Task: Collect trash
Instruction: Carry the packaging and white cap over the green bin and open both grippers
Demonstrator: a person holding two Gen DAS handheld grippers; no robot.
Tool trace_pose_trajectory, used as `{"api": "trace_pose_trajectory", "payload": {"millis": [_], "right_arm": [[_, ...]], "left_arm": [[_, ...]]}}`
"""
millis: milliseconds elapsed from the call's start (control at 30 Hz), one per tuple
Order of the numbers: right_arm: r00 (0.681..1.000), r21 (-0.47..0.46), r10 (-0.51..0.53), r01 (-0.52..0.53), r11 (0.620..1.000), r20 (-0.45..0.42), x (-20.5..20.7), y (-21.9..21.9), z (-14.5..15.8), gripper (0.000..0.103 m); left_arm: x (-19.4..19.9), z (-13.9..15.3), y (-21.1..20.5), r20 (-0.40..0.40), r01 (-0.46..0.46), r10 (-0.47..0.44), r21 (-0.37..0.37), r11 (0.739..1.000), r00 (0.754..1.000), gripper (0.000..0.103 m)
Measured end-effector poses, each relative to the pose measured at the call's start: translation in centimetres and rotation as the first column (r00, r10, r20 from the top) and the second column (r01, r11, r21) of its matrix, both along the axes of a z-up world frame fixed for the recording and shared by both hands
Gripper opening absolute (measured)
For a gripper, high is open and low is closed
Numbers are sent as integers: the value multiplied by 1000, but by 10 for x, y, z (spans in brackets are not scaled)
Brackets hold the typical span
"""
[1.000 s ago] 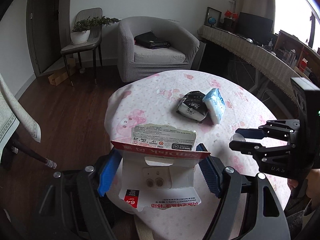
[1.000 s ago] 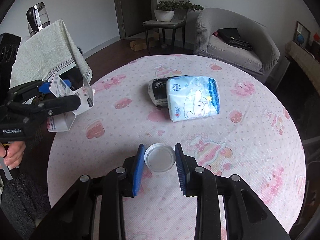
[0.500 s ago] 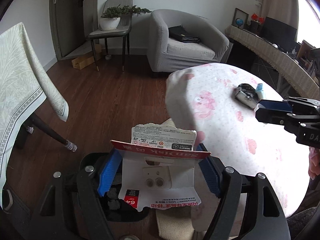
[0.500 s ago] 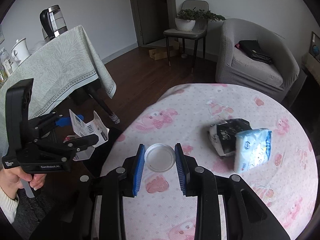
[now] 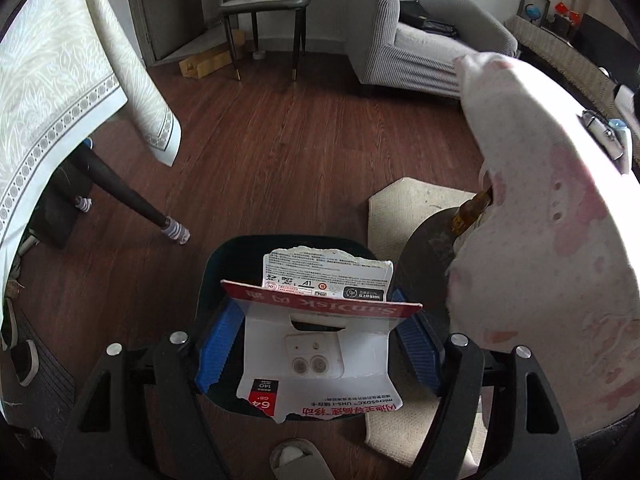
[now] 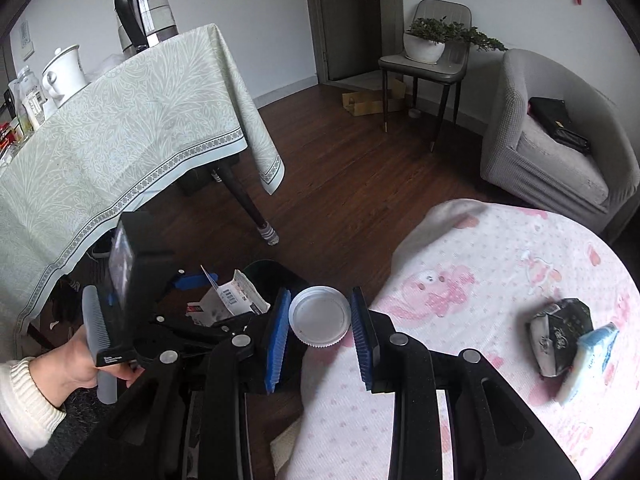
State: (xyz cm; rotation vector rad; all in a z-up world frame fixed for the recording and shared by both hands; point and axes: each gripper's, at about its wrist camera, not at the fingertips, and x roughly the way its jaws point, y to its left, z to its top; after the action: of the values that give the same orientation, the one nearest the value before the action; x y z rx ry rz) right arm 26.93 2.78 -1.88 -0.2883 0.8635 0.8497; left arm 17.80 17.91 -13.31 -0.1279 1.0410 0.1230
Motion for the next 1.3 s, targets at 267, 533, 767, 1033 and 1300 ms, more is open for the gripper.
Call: {"api": "trace_pose_trajectory", "payload": {"millis": [267,533,767,1033,1300], "right_arm": [[999,-26,33,-34,999,-38,-1,42,-12,31],[996,-37,57,-60,998,-65,-4,78,-24,31],[992,-74,74,-82,994,-101,-3,113,-44,31],[985,-131,76,-97,987,-156,5,151,-83,30],[972,-194,57,-102,976,-227,13,172,-131,31]], "left_arm": [[-3,-29,21,-82,-29,31,23,999,996,80],[-16,-33,43,-94,-50,50,-3,999,994,89],[-35,-20,65,-41,-85,84,-11,996,996,80],[-52,5,92,31,-142,143,-35,989,989,74],[-68,30,110,102,-175,181,-58,983,978,64]]}}
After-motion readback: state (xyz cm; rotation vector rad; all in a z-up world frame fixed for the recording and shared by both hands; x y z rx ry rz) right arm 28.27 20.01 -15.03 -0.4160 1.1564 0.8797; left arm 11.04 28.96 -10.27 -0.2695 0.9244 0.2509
